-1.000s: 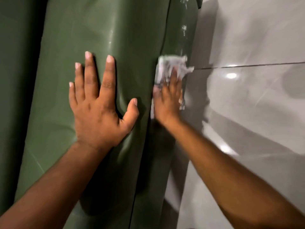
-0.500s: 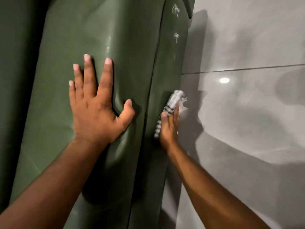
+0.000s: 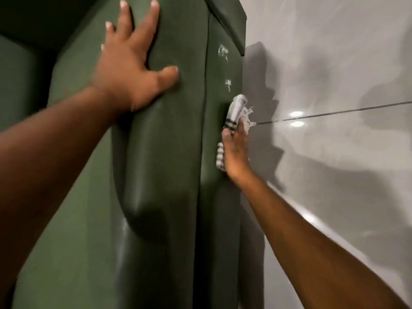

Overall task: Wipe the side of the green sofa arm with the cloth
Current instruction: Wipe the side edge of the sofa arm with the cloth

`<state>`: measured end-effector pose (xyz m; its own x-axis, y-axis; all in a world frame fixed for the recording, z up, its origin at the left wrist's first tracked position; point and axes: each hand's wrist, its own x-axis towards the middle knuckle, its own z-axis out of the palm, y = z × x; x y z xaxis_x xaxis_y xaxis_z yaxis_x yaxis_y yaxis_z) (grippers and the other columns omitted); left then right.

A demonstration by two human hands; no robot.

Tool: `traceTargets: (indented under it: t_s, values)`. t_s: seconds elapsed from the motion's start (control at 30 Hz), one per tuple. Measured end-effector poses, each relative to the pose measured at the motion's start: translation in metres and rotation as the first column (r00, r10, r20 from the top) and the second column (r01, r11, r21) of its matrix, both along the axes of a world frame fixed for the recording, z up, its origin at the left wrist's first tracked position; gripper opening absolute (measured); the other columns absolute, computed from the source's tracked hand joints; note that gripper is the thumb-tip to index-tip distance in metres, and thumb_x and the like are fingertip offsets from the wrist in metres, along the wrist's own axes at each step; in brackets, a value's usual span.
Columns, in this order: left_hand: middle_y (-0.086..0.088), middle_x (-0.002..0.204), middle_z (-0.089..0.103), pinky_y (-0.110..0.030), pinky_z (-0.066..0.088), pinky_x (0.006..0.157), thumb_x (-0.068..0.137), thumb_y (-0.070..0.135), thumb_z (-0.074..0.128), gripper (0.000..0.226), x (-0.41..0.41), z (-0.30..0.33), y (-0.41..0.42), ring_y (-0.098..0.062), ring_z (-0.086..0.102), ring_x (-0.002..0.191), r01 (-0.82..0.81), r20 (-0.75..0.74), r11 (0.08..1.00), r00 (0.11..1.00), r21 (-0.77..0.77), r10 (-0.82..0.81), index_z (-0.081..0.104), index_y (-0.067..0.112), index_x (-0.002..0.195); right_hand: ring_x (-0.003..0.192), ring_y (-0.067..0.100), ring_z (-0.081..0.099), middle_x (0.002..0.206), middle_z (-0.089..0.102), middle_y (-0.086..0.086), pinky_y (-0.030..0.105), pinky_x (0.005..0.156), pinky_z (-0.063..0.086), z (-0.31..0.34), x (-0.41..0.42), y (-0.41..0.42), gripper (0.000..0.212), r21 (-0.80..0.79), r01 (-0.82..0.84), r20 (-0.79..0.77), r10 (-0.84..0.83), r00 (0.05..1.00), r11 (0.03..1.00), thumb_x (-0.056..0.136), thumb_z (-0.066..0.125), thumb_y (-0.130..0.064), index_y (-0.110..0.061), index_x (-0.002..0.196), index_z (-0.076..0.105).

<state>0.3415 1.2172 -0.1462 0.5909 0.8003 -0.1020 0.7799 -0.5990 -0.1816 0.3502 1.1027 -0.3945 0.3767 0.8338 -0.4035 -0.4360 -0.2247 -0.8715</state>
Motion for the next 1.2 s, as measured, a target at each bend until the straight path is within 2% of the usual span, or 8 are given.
traceTargets:
  t_s: [0.1,0.2,0.37,0.43,0.77,0.93,1.03,1.2]
  values:
    - [-0.016,0.160,0.026,-0.052,0.027,0.118,0.067,0.066,0.049,0.095,0.015,-0.009,0.022,-0.046,0.022,0.146,0.040,0.009,0.993,0.999,0.112,-0.041,0.025,0.033,0.153,0.150,0.024,0.008,0.163,0.012,0.003,0.055,0.121,0.010,0.006,-0.030,-0.037,0.074,0.054,0.080,-0.060,-0.077,0.995,0.995,0.085,0.032,-0.058,-0.030,0.150,0.009]
    - [-0.020,0.165,0.011,-0.055,0.017,0.121,0.069,0.063,0.047,0.098,0.012,-0.024,0.005,-0.050,0.013,0.148,0.026,0.039,0.985,0.999,0.172,-0.034,0.016,0.031,0.157,0.150,0.028,0.007,0.162,0.014,0.005,0.055,0.121,0.009,-0.002,-0.024,-0.024,0.066,0.076,0.098,0.012,-0.099,0.995,0.992,0.085,0.034,-0.055,-0.041,0.144,0.008]
    - [-0.016,0.166,0.007,-0.059,0.010,0.120,0.068,0.055,0.049,0.098,0.017,-0.036,0.003,-0.046,0.007,0.151,0.008,0.071,0.974,0.997,0.227,-0.024,0.015,0.030,0.157,0.141,0.031,0.032,0.155,0.033,0.013,0.055,0.115,0.027,0.006,0.087,0.128,0.075,-0.014,0.144,0.000,-0.144,0.990,0.989,0.083,0.037,-0.051,-0.017,0.148,0.022]
    - [-0.015,0.166,0.006,-0.060,0.008,0.120,0.068,0.053,0.051,0.099,0.014,-0.038,0.001,-0.045,0.005,0.151,0.004,0.081,0.977,0.996,0.213,-0.022,0.015,0.030,0.157,0.145,0.029,0.026,0.157,0.028,0.012,0.054,0.118,0.022,0.007,0.108,0.161,0.076,-0.023,0.104,0.053,-0.103,0.993,0.994,0.083,0.034,-0.052,-0.012,0.147,0.024]
    - [-0.016,0.166,0.004,-0.062,0.006,0.119,0.068,0.051,0.050,0.099,0.018,-0.036,-0.002,-0.044,0.002,0.151,-0.020,0.095,0.984,0.996,0.177,0.004,0.013,0.029,0.157,0.150,0.019,0.009,0.162,0.013,-0.001,0.054,0.121,0.012,0.003,-0.004,-0.002,0.069,0.081,0.084,-0.004,-0.084,0.996,0.993,0.086,0.036,-0.058,-0.038,0.147,0.010]
    - [-0.016,0.166,0.004,-0.061,0.006,0.120,0.072,0.052,0.048,0.095,0.019,-0.038,-0.002,-0.044,0.002,0.151,-0.030,0.076,0.977,0.997,0.211,0.015,0.012,0.028,0.157,0.145,0.031,0.023,0.159,0.022,0.010,0.058,0.116,0.024,-0.019,0.068,0.108,0.081,-0.080,0.082,-0.023,-0.084,0.996,0.993,0.079,0.034,-0.064,-0.029,0.149,0.014]
    - [-0.016,0.166,0.003,-0.060,0.006,0.120,0.079,0.056,0.047,0.091,0.019,-0.042,-0.001,-0.042,0.001,0.152,-0.028,0.053,0.974,0.998,0.225,0.016,0.010,0.028,0.157,0.143,0.034,0.027,0.156,0.030,0.015,0.060,0.115,0.023,-0.007,0.116,0.173,0.066,-0.044,0.097,0.125,-0.091,0.988,0.994,0.086,0.028,-0.060,-0.030,0.145,0.025]
    - [-0.016,0.166,0.004,-0.060,0.007,0.120,0.084,0.059,0.046,0.088,0.018,-0.043,0.001,-0.043,0.003,0.152,-0.018,0.019,0.966,1.000,0.258,0.013,0.010,0.027,0.157,0.149,0.036,0.005,0.163,0.009,0.010,0.058,0.118,0.011,0.033,0.100,0.153,0.062,0.062,0.050,0.376,-0.069,0.924,0.997,0.097,0.028,-0.047,-0.021,0.150,0.011]
